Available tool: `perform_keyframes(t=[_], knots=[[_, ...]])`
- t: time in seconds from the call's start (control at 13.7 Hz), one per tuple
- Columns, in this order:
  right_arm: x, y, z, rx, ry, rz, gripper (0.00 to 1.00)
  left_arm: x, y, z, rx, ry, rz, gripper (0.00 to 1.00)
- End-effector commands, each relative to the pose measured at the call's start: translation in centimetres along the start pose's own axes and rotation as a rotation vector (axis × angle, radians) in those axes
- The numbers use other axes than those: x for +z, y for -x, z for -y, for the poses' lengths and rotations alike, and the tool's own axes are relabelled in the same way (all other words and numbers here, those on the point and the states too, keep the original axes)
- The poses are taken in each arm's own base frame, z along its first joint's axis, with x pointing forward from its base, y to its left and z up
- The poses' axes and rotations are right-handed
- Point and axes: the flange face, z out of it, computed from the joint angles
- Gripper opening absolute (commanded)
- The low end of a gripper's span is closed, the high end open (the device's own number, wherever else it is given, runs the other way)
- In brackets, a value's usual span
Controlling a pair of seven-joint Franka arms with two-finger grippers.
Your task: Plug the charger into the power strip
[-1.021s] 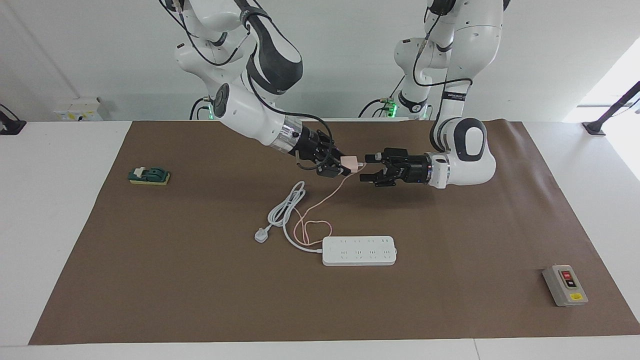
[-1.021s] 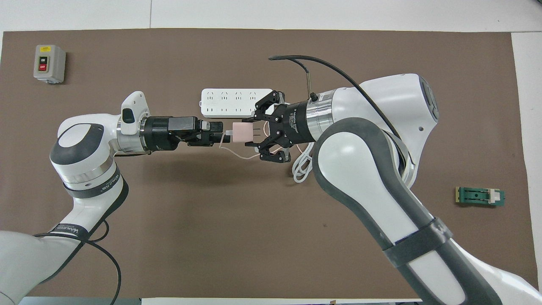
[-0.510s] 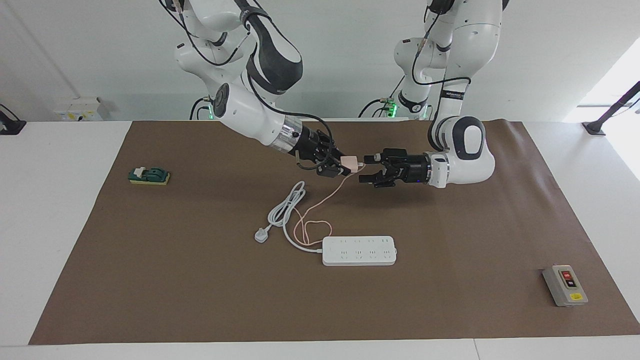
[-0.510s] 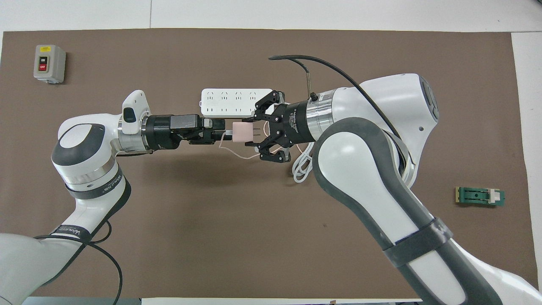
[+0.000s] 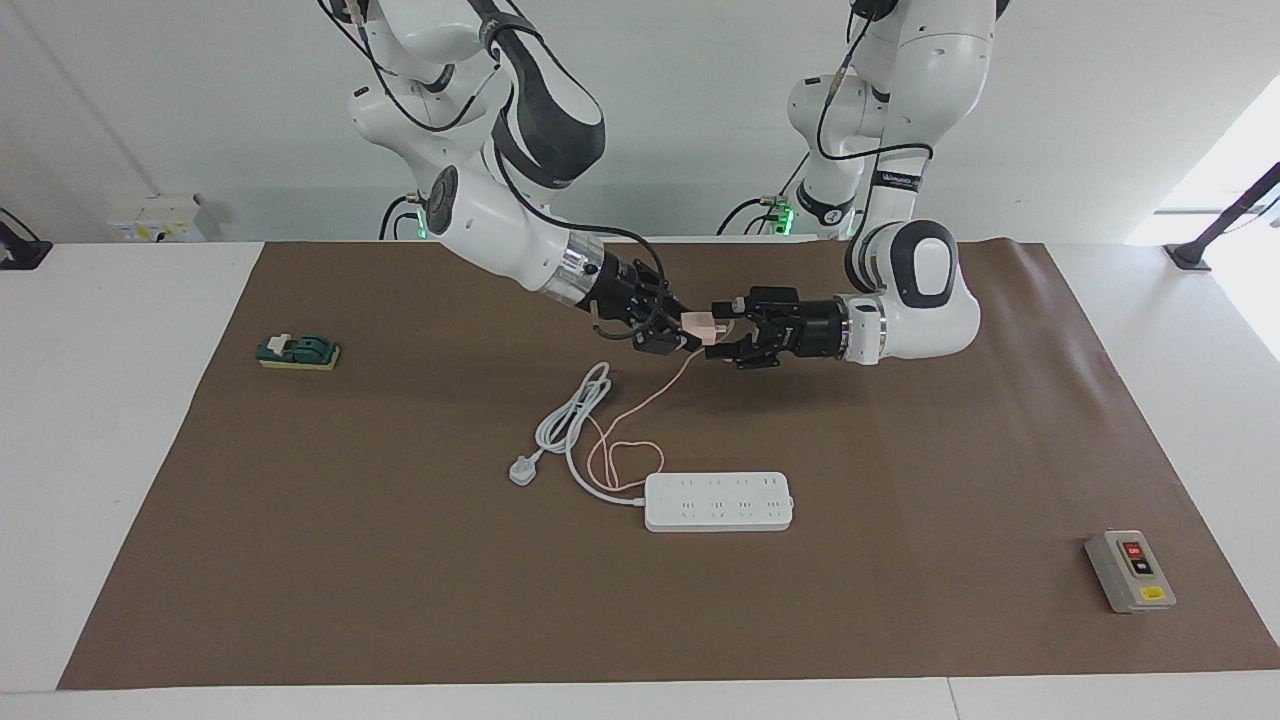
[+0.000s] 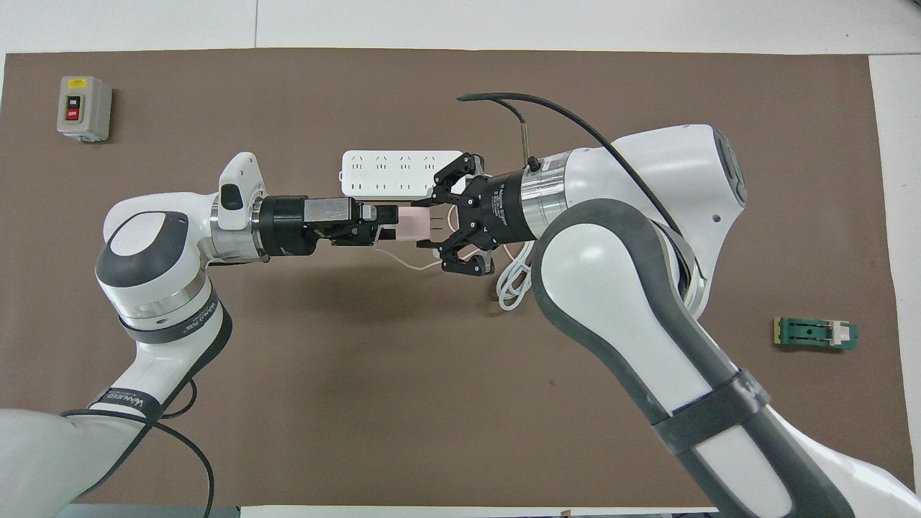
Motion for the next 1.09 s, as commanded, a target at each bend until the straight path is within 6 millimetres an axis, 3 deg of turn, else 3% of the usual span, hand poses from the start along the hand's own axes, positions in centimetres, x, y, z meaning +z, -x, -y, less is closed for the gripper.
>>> perform_keyframes(t=[0.0, 0.58, 0.66, 0.73, 0.8, 0.95, 1.02], knots=[[-0.3, 0.14, 0.47, -0.002, -0.002, 0.02, 0.0, 0.09, 0.67, -0.49, -0.01, -0.004, -0.026, 1.0], [-0.36, 0.14, 0.53, 0.001, -0.008, 0.02, 0.0, 0.07, 0.85, -0.52, -0.013, 0.002, -0.02, 0.98], [-0.29, 0.2, 0.49, -0.002, -0.007, 0.02, 0.0, 0.07, 0.85, -0.52, -0.016, 0.002, -0.02, 0.84], [-0.29, 0.2, 0.49, -0.002, -0.007, 0.02, 0.0, 0.04, 0.82, -0.5, -0.013, 0.0, -0.023, 0.54], [-0.29, 0.2, 0.49, 0.0, -0.007, 0.02, 0.0, 0.05, 0.79, -0.61, -0.007, 0.006, -0.017, 0.1], [-0.29, 0.2, 0.49, 0.0, -0.007, 0.02, 0.0, 0.03, 0.78, -0.7, -0.008, 0.009, -0.013, 0.0], [-0.4, 0.2, 0.56, -0.002, -0.009, 0.02, 0.0, 0.03, 0.81, -0.64, -0.009, 0.008, -0.013, 0.0]])
